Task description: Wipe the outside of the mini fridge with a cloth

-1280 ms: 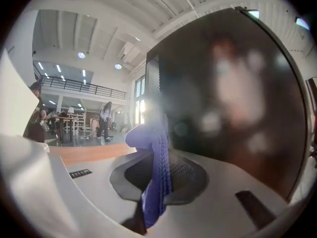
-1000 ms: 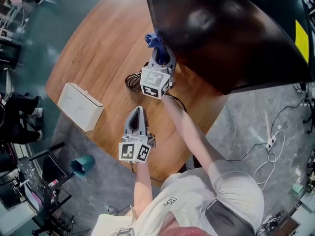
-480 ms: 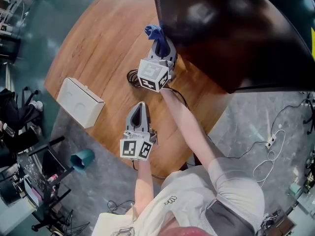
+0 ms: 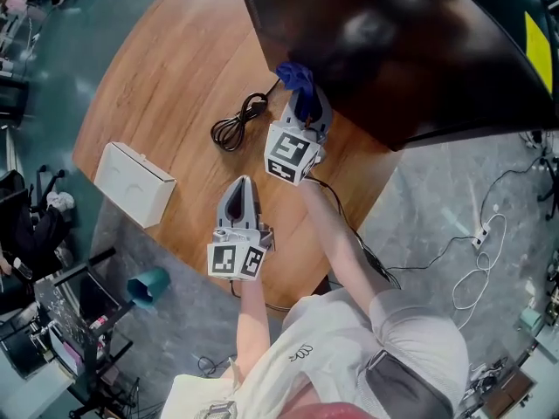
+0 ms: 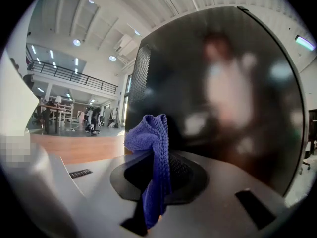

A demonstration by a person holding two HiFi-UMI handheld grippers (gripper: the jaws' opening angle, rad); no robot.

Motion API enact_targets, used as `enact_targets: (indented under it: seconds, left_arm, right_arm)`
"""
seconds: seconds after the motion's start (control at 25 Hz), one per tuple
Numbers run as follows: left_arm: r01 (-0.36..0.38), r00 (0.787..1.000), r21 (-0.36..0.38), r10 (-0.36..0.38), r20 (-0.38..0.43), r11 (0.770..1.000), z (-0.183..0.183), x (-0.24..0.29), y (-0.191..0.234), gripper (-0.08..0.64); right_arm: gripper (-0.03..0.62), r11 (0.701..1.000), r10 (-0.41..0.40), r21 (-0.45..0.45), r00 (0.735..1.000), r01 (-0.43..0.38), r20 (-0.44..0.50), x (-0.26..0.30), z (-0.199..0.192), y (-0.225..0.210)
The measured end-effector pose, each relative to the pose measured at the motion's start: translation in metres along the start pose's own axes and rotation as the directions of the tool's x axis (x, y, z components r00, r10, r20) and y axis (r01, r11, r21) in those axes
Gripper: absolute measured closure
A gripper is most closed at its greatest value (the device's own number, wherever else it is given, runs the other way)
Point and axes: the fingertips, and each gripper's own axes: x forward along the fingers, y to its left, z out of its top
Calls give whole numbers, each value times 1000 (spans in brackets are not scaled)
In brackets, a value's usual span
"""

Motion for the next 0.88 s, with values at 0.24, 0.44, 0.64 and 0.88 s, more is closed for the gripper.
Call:
enact_targets:
  seconds: [0.24,0.44,0.64,0.88]
  left_arm:
    - [67,998,10,-67,-12,998,-2,9,-27,555]
    - [103,995,14,-103,-9,995,-2,15,-39,555]
    - [129,992,8,-129,-9,992,-3,19,-54,555]
    - [199,980,30,-198,-33,979,-7,24,-84,555]
  right_arm:
    - [531,998,-42,-48,999,42,4,-43,-4,-64]
    - [531,994,-76,-81,997,74,-20,-75,-12,-113]
    - [531,987,-123,-112,991,117,-44,-101,-21,-154]
    - [531,979,-189,-92,981,183,-54,-123,-26,-189]
